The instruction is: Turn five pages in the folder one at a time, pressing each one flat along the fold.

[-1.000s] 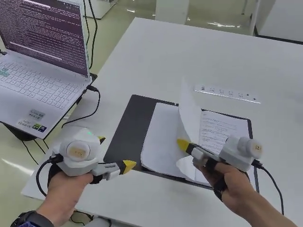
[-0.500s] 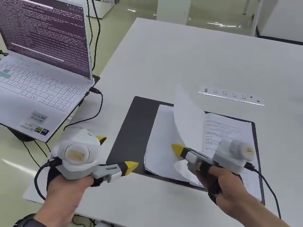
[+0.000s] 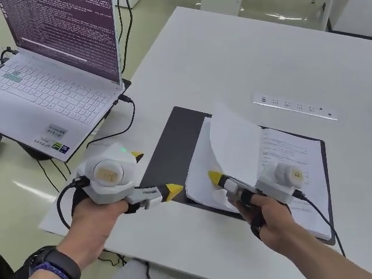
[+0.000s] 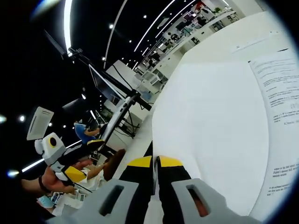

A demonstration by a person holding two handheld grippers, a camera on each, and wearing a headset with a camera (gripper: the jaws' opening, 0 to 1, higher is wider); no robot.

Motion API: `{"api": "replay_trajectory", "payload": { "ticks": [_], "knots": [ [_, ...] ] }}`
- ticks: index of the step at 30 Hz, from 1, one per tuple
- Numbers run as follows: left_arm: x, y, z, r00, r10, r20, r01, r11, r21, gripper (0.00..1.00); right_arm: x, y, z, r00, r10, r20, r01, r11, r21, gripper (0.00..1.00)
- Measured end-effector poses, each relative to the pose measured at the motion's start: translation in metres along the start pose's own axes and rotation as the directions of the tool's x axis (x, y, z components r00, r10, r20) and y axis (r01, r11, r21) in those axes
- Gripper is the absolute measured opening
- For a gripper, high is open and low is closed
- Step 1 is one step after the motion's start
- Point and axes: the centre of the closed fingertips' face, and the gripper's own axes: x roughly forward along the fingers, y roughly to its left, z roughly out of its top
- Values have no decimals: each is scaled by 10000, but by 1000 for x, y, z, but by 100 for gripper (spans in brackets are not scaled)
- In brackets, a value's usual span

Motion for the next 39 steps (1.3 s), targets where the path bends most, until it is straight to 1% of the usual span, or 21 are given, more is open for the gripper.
{"api": "replay_trajectory", "payload": {
  "ticks": [3,6,8,9,10,12,15,18,22,27,31,35,37,39],
  "knots": [
    [0,-1,-1,10000,-31,-64,32,9999,100,74,5,-4,-7,9999,-125,-87,125,9999,-5,4],
    [-1,-2,0,10000,-64,-58,65,9999,129,74,10,-9,-13,9997,-172,-172,175,9997,185,5],
    [-2,-1,0,9999,-67,-84,68,9999,116,74,12,-8,-19,9994,-174,-295,183,9993,327,4],
    [-2,0,0,9999,-63,-87,64,9999,115,73,13,-10,-22,9992,-168,-367,180,9993,324,5],
    [-2,0,0,9999,-54,-92,55,9999,111,73,15,-13,-27,9983,-202,-545,220,9992,321,4],
    [-2,3,-1,9999,-26,-111,27,9999,109,73,17,-14,-32,9967,-276,-757,294,9993,221,3],
    [-3,5,-2,9999,17,-129,-16,10000,87,73,20,-19,-39,9950,-429,-900,470,9979,436,7],
    [-3,7,-2,9999,53,-126,-52,10000,70,73,21,-22,-43,9934,-562,-999,605,9974,403,14],
    [-4,6,-3,9999,65,-153,-64,9999,80,73,20,-21,-44,9939,-567,-945,614,9970,477,15],
    [-1,4,-6,9998,7,-218,-6,10000,78,73,20,-18,-43,9947,-390,-948,444,9975,556,20],
    [3,1,-6,9997,-79,-244,81,9999,77,73,19,-14,-44,9947,-142,-1019,208,9978,635,26],
    [7,-2,-7,9993,-193,-312,196,9998,75,73,10,-8,-44,9950,113,-990,-58,9984,558,33],
    [9,-5,-7,9990,-273,-367,279,9995,146,73,4,-5,-42,9960,231,-866,-188,9986,501,37],
    [12,-6,-9,9985,-353,-408,361,9992,181,73,-3,-3,-41,9958,376,-840,-336,9983,483,39]
  ]
}}
